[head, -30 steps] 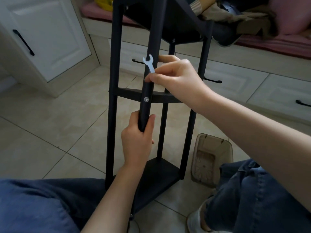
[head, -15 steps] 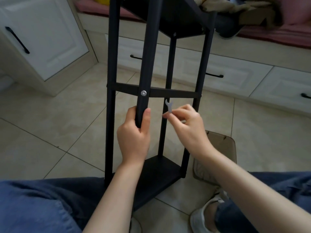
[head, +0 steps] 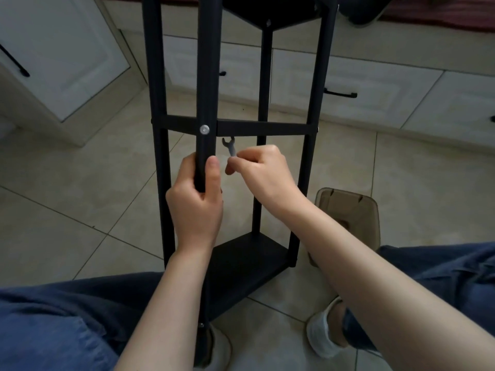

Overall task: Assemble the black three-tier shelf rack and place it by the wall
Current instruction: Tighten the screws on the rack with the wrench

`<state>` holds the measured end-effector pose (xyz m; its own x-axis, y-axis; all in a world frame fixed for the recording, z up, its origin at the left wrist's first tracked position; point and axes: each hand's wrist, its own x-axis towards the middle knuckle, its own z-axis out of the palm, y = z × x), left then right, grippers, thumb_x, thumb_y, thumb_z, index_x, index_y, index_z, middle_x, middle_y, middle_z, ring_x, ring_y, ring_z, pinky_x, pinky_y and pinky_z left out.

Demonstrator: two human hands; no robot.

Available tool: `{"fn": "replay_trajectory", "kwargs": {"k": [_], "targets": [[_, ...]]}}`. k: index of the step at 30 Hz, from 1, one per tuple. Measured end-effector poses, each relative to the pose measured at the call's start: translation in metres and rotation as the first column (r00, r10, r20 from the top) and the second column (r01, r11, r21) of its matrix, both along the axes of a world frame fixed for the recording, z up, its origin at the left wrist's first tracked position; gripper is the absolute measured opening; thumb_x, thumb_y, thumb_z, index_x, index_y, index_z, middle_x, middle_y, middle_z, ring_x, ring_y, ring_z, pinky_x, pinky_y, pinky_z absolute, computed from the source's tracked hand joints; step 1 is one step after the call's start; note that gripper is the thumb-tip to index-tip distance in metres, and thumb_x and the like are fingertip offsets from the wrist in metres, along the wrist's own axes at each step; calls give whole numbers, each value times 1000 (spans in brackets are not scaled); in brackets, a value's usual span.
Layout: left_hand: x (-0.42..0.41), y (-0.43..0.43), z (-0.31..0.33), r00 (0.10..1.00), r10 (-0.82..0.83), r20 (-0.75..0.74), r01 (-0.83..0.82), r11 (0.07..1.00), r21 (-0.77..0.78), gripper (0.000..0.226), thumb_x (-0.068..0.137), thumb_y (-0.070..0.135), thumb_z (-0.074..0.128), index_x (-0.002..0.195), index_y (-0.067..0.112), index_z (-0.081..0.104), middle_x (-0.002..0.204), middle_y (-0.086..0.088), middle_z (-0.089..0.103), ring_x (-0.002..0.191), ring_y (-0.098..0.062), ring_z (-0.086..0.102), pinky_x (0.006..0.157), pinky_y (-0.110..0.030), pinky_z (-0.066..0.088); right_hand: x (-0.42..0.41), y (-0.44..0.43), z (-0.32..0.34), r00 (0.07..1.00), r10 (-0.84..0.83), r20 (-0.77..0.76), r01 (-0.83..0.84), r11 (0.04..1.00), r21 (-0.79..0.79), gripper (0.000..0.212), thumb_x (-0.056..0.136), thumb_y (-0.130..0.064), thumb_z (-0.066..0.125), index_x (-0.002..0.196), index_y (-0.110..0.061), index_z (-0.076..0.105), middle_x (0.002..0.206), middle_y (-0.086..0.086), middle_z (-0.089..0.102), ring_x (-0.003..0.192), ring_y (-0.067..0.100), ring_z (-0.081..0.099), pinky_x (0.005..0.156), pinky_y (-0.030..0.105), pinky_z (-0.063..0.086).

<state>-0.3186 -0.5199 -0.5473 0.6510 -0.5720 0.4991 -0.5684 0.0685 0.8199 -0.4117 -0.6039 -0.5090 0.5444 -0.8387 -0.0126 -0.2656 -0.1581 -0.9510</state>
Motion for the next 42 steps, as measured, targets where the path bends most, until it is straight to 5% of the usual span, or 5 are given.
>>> {"fn": "replay_trajectory", "kwargs": {"k": [11,20,28,37,42], "targets": [[-1,-1,0,999,-10,-33,11,1000,7,31,102,49,45,109,24,63,66,16,61,61,-6,63,55,-13,45,8,-1,5,996,59,67,-60,998,11,30,92,-13,61,65,-23,69,46,-18,52,52,0,48,54,18,37],[-3,1,2,999,-2,-32,2,1000,19,24,102,50,43,106,33,60,68,17,61,60,-8,63,53,-14,46,10,1,6,995,27,98,-15,992,-128,22,96,-12,57,87,-8,77,77,8,72,76,20,67,72,36,54],[-3,0,0,1000,4,-3,-4,1000,15,28,103,48,42,112,29,60,68,15,59,62,-6,63,55,-15,47,12,-1,-2,990,19,143,3,989,-149,24,98,-12,60,78,-12,74,63,-5,64,57,0,60,58,14,47],[5,2,-1,997,47,66,-50,998,45,47,103,47,41,123,11,65,81,16,62,69,-1,64,63,-11,47,33,2,-22,957,12,291,11,997,-78,17,98,-8,61,94,1,75,77,11,72,66,24,69,66,46,59],[9,-1,-1,993,65,99,-71,996,51,46,105,42,41,122,7,65,83,18,60,72,7,62,64,-7,44,47,2,-32,939,-49,341,77,995,-68,16,97,-7,61,97,2,75,83,13,74,73,23,72,69,44,60]]}}
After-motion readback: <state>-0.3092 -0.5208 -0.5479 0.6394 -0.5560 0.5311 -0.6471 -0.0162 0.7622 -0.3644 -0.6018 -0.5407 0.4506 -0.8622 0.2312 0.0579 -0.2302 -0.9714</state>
